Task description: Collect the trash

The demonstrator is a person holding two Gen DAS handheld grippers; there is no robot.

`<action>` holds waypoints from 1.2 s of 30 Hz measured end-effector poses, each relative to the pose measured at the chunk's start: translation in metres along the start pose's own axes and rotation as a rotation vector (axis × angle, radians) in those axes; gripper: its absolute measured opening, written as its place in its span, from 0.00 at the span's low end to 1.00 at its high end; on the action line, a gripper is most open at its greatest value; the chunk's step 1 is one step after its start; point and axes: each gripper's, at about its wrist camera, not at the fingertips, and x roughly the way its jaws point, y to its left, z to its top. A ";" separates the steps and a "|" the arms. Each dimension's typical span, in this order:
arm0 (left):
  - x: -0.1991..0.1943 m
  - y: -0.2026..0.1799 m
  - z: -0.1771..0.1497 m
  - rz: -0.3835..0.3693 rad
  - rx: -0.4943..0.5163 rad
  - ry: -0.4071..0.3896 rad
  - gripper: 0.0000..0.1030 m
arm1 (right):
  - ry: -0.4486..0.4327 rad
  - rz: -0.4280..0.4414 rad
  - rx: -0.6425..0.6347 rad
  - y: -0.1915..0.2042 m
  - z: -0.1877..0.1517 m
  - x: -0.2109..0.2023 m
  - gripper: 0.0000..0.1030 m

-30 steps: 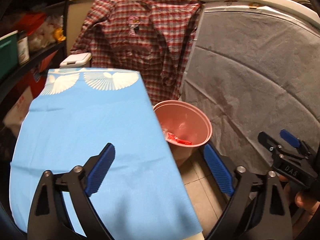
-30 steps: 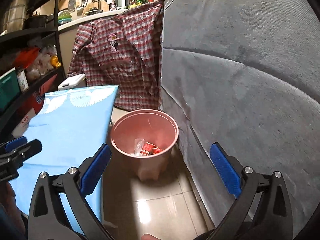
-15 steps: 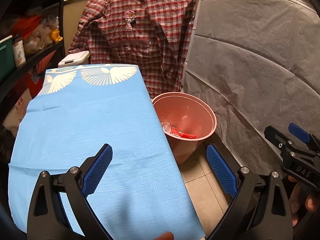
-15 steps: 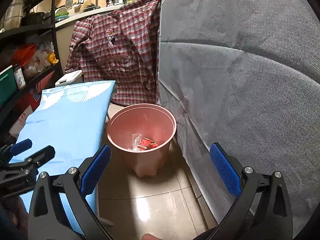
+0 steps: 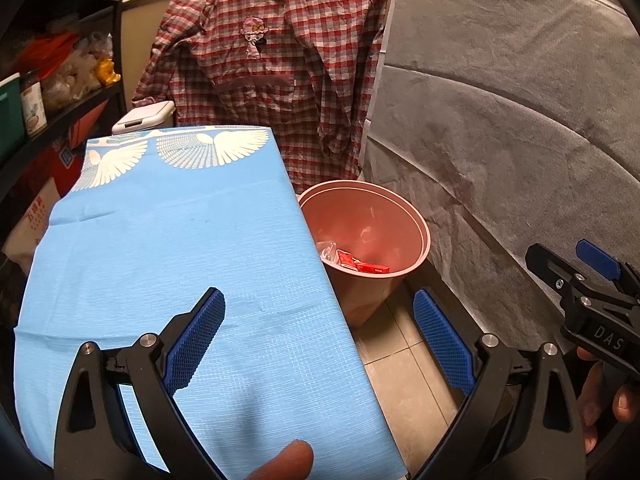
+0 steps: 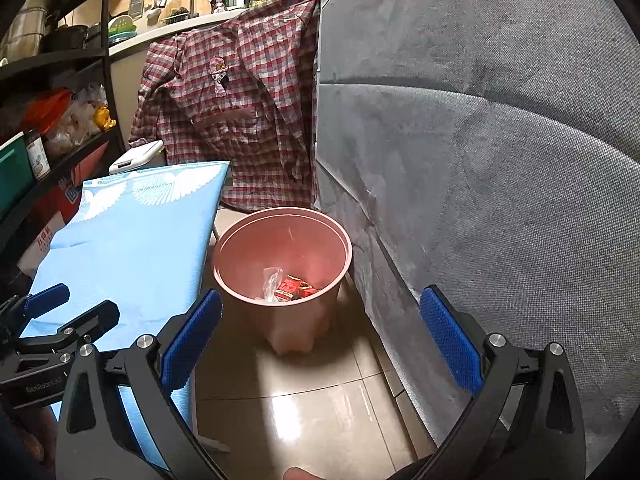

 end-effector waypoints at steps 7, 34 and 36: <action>-0.001 0.000 -0.001 0.002 0.007 -0.002 0.90 | 0.000 0.000 0.000 0.000 0.001 0.001 0.95; -0.005 -0.007 -0.001 0.015 0.032 -0.021 0.90 | 0.000 0.001 -0.003 -0.007 0.006 0.008 0.95; -0.006 -0.006 -0.001 0.011 0.033 -0.030 0.90 | 0.000 0.001 -0.003 -0.006 0.006 0.008 0.95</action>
